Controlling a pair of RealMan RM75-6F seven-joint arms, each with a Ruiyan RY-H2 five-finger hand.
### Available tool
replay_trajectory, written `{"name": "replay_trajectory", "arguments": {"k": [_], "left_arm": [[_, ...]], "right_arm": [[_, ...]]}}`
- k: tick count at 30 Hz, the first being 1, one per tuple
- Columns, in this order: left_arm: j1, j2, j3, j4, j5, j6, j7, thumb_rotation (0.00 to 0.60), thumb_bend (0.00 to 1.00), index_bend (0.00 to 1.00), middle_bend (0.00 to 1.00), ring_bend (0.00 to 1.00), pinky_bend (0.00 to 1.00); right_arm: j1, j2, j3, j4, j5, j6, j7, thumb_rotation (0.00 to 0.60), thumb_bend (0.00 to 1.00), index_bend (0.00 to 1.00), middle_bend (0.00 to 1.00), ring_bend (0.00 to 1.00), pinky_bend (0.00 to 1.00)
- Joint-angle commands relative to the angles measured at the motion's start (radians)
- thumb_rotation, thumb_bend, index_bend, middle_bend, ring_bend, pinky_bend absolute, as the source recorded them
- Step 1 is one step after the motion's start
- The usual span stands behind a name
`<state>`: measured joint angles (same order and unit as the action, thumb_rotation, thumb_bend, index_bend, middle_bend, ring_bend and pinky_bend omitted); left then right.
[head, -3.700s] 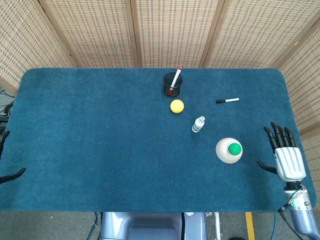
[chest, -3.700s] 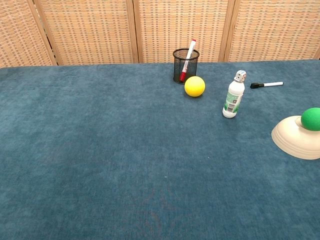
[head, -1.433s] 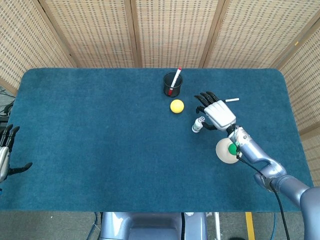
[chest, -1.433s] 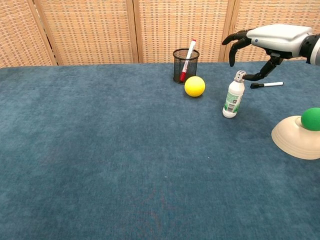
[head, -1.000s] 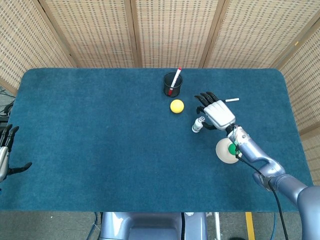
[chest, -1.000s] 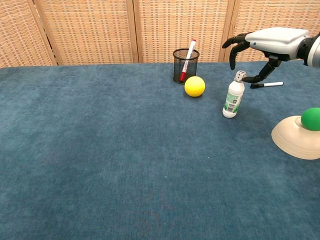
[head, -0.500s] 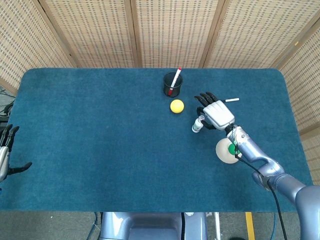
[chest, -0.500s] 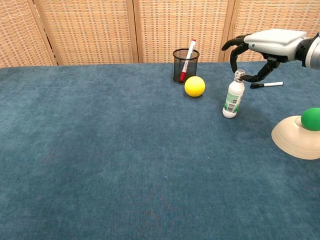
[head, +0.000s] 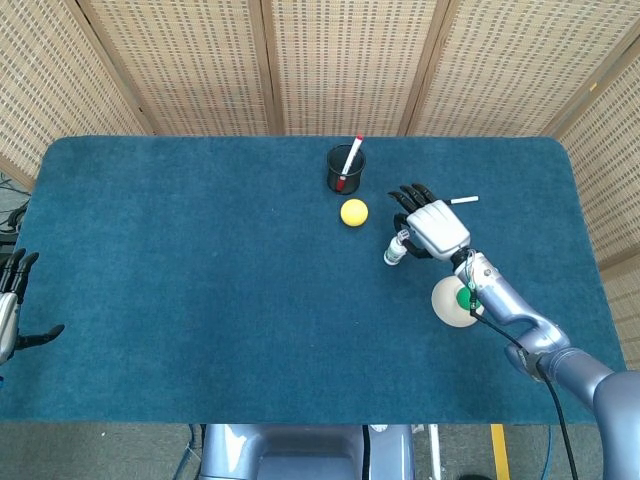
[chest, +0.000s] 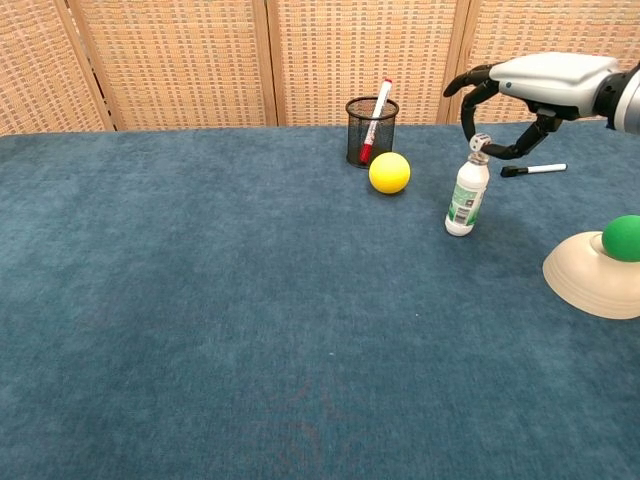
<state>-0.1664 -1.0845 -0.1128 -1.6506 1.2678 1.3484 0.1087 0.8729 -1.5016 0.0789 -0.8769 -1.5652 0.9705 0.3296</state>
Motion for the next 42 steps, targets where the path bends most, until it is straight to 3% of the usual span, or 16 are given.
{"name": "replay_trajectory", "arguments": {"k": [1, 6, 13, 18, 21, 34, 36, 38, 42], "left_arm": [[0.000, 0.001, 0.000, 0.000, 0.001, 0.000, -0.001, 0.600, 0.00, 0.00, 0.00, 0.00, 0.00], [0.000, 0.005, 0.002, -0.005, 0.007, 0.000, -0.010, 0.600, 0.00, 0.00, 0.00, 0.00, 0.00], [0.005, 0.015, 0.007, -0.010, 0.025, 0.008, -0.029, 0.600, 0.00, 0.00, 0.00, 0.00, 0.00], [0.009, 0.021, 0.018, -0.004, 0.044, 0.004, -0.054, 0.600, 0.00, 0.00, 0.00, 0.00, 0.00], [0.011, 0.025, 0.022, 0.000, 0.057, 0.006, -0.071, 0.600, 0.00, 0.00, 0.00, 0.00, 0.00], [0.008, 0.026, 0.030, 0.006, 0.065, -0.008, -0.081, 0.600, 0.00, 0.00, 0.00, 0.00, 0.00], [0.005, 0.025, 0.029, 0.008, 0.061, -0.013, -0.080, 0.600, 0.00, 0.00, 0.00, 0.00, 0.00], [0.004, 0.024, 0.029, 0.009, 0.058, -0.016, -0.077, 0.600, 0.00, 0.00, 0.00, 0.00, 0.00], [0.002, 0.024, 0.028, 0.009, 0.054, -0.019, -0.076, 0.600, 0.00, 0.00, 0.00, 0.00, 0.00]], "right_arm": [[-0.003, 0.009, 0.002, -0.012, 0.001, 0.008, -0.001, 0.600, 0.47, 0.50, 0.12, 0.00, 0.06], [-0.011, 0.056, 0.009, -0.077, -0.004, 0.042, -0.017, 0.600, 0.47, 0.50, 0.12, 0.00, 0.06], [-0.013, 0.208, 0.034, -0.311, -0.040, 0.117, -0.112, 0.600, 0.47, 0.50, 0.12, 0.00, 0.06], [0.004, 0.340, 0.094, -0.586, 0.001, 0.098, -0.291, 0.600, 0.47, 0.50, 0.12, 0.00, 0.07], [0.013, 0.363, 0.122, -0.685, 0.074, 0.051, -0.406, 0.600, 0.47, 0.50, 0.12, 0.00, 0.08], [0.045, 0.279, 0.131, -0.701, 0.178, -0.027, -0.550, 0.600, 0.46, 0.49, 0.12, 0.00, 0.08], [0.047, 0.277, 0.133, -0.706, 0.184, -0.033, -0.549, 0.600, 0.43, 0.43, 0.12, 0.00, 0.08], [0.049, 0.276, 0.133, -0.707, 0.187, -0.041, -0.546, 0.600, 0.34, 0.28, 0.10, 0.00, 0.08], [0.049, 0.272, 0.137, -0.707, 0.203, -0.047, -0.547, 0.600, 0.31, 0.23, 0.09, 0.00, 0.08]]}}
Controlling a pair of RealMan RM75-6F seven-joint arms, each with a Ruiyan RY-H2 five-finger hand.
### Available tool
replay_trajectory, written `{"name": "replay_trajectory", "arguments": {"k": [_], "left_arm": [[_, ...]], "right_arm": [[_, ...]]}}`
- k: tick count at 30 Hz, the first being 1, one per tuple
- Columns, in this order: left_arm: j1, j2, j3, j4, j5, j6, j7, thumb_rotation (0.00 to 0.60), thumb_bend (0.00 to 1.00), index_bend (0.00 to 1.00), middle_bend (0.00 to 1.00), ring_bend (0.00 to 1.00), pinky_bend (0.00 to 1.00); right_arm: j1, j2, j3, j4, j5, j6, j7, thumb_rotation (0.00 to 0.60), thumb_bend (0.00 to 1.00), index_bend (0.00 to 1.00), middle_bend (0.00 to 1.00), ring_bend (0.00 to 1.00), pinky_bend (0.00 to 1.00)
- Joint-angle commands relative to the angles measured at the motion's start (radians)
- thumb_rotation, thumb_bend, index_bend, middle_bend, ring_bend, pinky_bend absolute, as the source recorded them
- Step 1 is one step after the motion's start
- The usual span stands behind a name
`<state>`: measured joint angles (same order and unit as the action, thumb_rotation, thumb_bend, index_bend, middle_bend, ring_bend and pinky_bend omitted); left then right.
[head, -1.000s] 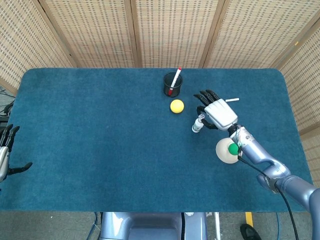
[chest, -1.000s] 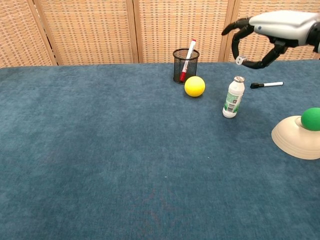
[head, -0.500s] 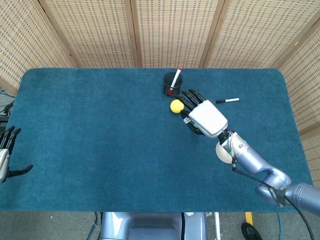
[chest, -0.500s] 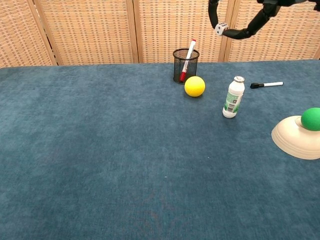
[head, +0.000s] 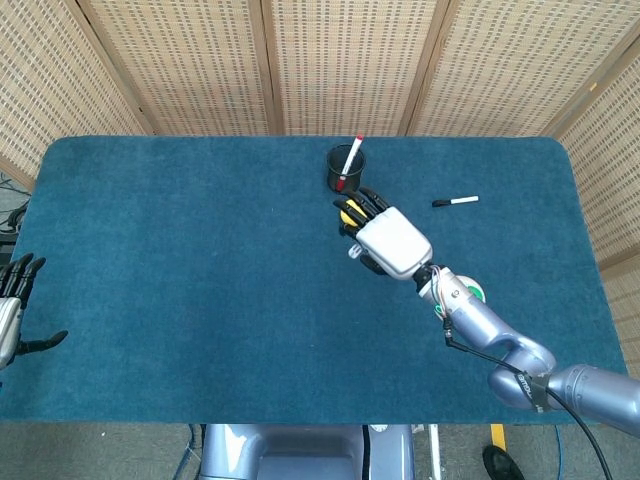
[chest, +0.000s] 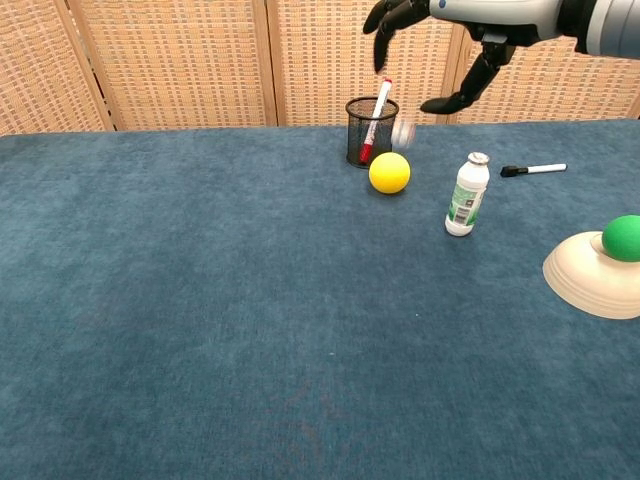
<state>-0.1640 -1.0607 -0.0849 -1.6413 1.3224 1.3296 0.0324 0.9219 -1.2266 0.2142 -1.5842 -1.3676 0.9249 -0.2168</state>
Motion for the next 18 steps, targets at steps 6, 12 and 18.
{"name": "replay_trajectory", "arguments": {"k": [6, 12, 18], "left_arm": [[-0.001, 0.001, 0.000, 0.002, -0.003, -0.004, -0.002, 0.600, 0.00, 0.00, 0.00, 0.00, 0.00], [0.003, 0.005, 0.001, 0.003, -0.002, -0.001, -0.016, 0.600, 0.00, 0.00, 0.00, 0.00, 0.00], [0.011, 0.011, 0.005, 0.003, 0.010, 0.011, -0.035, 0.600, 0.00, 0.00, 0.00, 0.00, 0.00]], "right_arm": [[-0.013, 0.013, -0.001, -0.013, 0.000, 0.014, -0.009, 0.600, 0.31, 0.23, 0.09, 0.00, 0.08], [-0.101, 0.093, -0.029, -0.069, -0.054, 0.123, 0.018, 0.600, 0.31, 0.23, 0.09, 0.00, 0.08], [-0.300, 0.163, -0.118, -0.074, -0.138, 0.354, 0.079, 0.600, 0.10, 0.18, 0.03, 0.00, 0.08]]}}
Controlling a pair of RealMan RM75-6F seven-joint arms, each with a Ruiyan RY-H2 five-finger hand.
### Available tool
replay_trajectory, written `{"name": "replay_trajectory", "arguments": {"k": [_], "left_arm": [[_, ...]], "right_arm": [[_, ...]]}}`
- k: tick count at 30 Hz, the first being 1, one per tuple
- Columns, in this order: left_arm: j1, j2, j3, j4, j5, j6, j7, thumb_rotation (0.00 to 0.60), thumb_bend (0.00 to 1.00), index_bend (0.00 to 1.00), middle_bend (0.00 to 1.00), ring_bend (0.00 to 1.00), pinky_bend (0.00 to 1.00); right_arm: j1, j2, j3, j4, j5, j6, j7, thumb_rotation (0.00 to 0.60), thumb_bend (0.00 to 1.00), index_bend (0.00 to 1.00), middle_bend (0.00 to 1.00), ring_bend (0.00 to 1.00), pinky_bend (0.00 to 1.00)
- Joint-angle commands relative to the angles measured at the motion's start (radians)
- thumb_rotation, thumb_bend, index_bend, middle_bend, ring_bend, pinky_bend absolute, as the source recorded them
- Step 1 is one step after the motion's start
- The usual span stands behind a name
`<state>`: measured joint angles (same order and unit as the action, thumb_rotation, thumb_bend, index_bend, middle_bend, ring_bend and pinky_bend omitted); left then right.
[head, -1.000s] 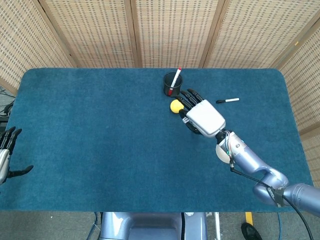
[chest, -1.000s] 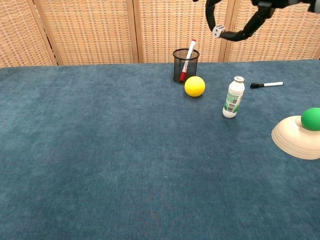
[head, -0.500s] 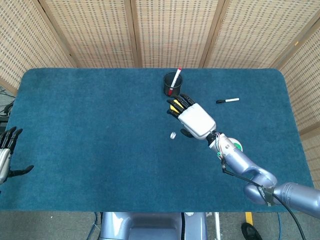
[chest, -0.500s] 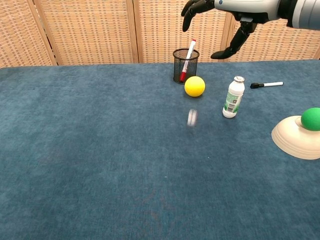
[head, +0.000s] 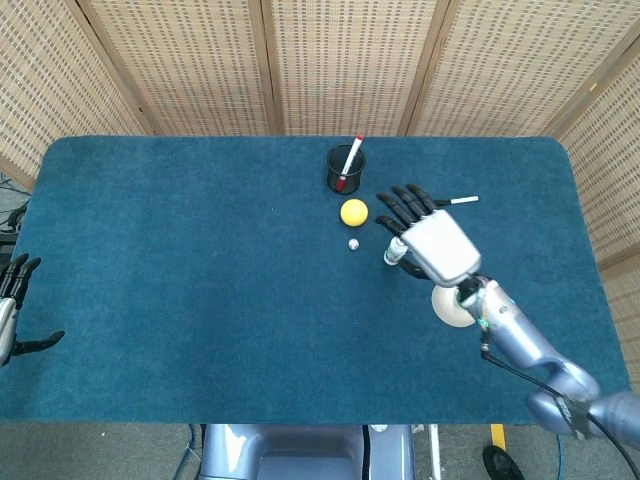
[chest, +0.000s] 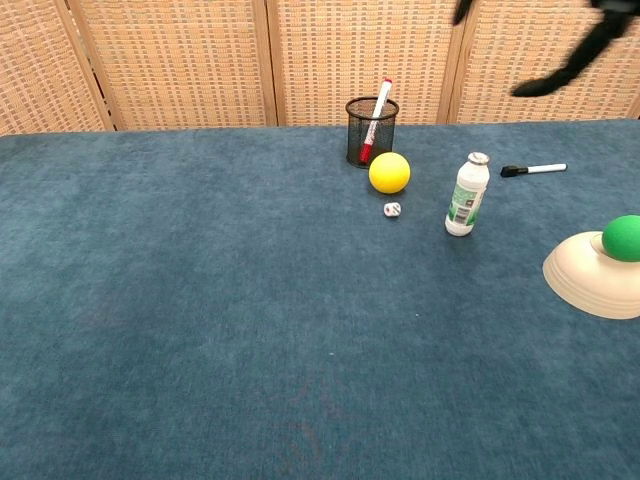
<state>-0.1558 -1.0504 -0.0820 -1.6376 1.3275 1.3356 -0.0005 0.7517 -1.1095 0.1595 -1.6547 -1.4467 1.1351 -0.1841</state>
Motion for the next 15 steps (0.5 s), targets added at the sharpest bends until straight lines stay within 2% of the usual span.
{"name": "replay_trajectory", "arguments": {"k": [1, 5, 10, 15], "left_arm": [[0.004, 0.001, 0.004, -0.002, 0.009, 0.008, -0.001, 0.600, 0.00, 0.00, 0.00, 0.00, 0.00], [0.016, -0.003, 0.010, -0.007, 0.024, 0.033, 0.007, 0.600, 0.00, 0.00, 0.00, 0.00, 0.00], [0.030, -0.011, 0.016, -0.005, 0.043, 0.064, 0.017, 0.600, 0.00, 0.00, 0.00, 0.00, 0.00], [0.034, -0.020, 0.021, 0.008, 0.067, 0.085, 0.034, 0.600, 0.00, 0.00, 0.00, 0.00, 0.00]], "right_arm": [[-0.165, 0.044, -0.079, 0.007, -0.059, 0.176, 0.057, 0.600, 0.04, 0.15, 0.01, 0.00, 0.08], [-0.291, 0.006, -0.131, 0.069, -0.030, 0.266, 0.114, 0.600, 0.00, 0.08, 0.00, 0.00, 0.07], [-0.384, -0.058, -0.145, 0.154, -0.001, 0.335, 0.206, 0.600, 0.00, 0.04, 0.00, 0.00, 0.02], [-0.446, -0.111, -0.146, 0.204, 0.000, 0.414, 0.145, 0.600, 0.00, 0.00, 0.00, 0.00, 0.00]]}}
